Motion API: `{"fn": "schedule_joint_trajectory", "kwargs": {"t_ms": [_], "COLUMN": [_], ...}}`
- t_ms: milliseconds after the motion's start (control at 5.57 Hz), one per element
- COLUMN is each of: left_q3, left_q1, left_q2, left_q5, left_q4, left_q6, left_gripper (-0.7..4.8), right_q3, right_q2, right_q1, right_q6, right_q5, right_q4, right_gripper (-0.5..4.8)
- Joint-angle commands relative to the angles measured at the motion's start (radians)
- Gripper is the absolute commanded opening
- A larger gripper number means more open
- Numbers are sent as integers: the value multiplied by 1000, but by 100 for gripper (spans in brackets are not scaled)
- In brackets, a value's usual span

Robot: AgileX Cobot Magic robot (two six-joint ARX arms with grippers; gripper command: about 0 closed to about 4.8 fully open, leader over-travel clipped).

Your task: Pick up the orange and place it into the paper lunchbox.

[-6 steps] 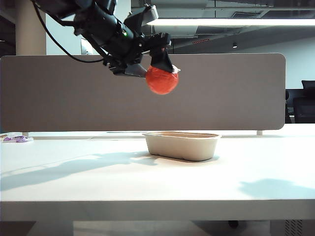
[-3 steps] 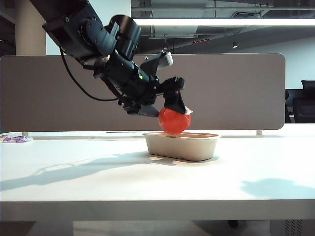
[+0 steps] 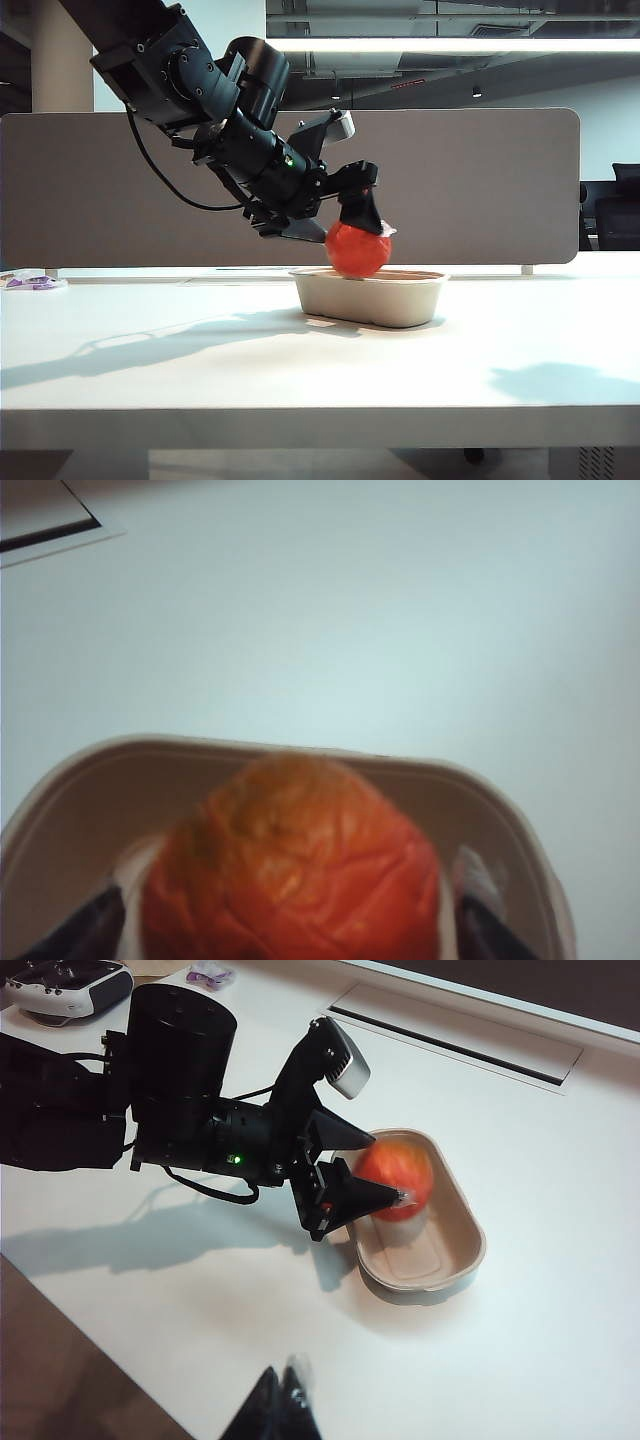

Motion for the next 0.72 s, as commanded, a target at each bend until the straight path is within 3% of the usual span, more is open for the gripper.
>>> {"fn": "schedule_joint_trajectory", "kwargs": {"t_ms": [180,359,539,719], "left_q3": [8,9,9,-327], "left_q1": [0,0,1,-12], "left_q2": [-4,-8,-426,-814], "left_q5": [6,6,53,89], "left_q4": [13,11,-668,-665], "left_q6": [3,3,141,158], "left_gripper": [407,395,-6,-6], "right_q3": [3,3,3,-336], "right_q2": [-3,-3,-3,-230], "right_q1": [2,2,2,2], "right_q6": [1,1,0,-7], "right_q5": [1,1,0,0], "right_q4": [8,7,-177,192], "right_gripper": [-1,-1,-1,-1]}}
